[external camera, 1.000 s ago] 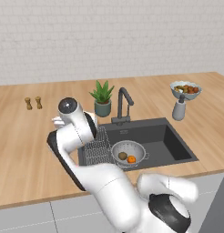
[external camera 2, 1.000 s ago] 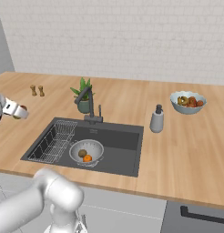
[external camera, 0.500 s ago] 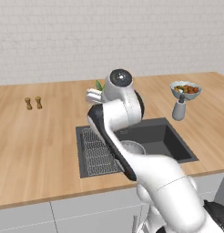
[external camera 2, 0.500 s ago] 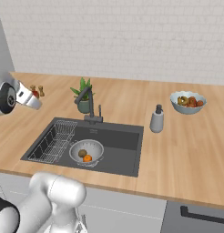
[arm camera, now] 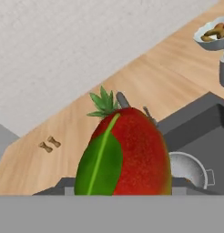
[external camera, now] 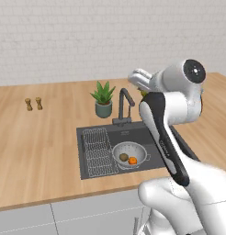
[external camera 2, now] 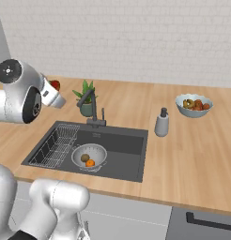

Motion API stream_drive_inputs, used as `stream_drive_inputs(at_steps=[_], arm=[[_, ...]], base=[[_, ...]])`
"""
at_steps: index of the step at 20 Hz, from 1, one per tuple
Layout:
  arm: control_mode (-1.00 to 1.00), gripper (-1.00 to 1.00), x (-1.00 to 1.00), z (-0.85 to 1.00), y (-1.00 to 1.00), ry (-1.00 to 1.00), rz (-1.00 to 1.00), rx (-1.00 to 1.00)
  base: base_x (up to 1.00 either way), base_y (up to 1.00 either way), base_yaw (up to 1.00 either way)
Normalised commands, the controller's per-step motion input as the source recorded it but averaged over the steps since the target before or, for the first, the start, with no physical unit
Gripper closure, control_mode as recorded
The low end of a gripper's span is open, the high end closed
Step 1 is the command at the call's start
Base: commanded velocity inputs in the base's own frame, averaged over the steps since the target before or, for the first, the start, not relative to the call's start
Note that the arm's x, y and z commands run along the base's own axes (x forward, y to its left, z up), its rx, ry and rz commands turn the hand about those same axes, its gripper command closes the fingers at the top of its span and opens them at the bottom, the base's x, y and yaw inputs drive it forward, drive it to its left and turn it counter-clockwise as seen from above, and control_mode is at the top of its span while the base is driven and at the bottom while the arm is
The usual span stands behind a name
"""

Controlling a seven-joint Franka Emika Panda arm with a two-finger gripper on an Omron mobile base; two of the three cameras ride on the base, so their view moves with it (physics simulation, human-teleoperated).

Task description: Put the colander in the sink, put the tangerine, mango, kiwi in the colander, and turn on the sink faucet and pour water over the colander.

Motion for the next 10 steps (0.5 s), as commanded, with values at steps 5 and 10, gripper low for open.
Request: stream_drive_inputs(at_steps=[5, 10], arm=[[-1.00, 1.00, 0.00, 0.12, -1.00, 0.00, 0.00, 0.14], [-1.00, 1.00, 0.25, -0.51, -0.95, 0.08, 0.00, 0.06]], base=[[0.00, 0.00, 0.00], [0.00, 0.00, 0.00]])
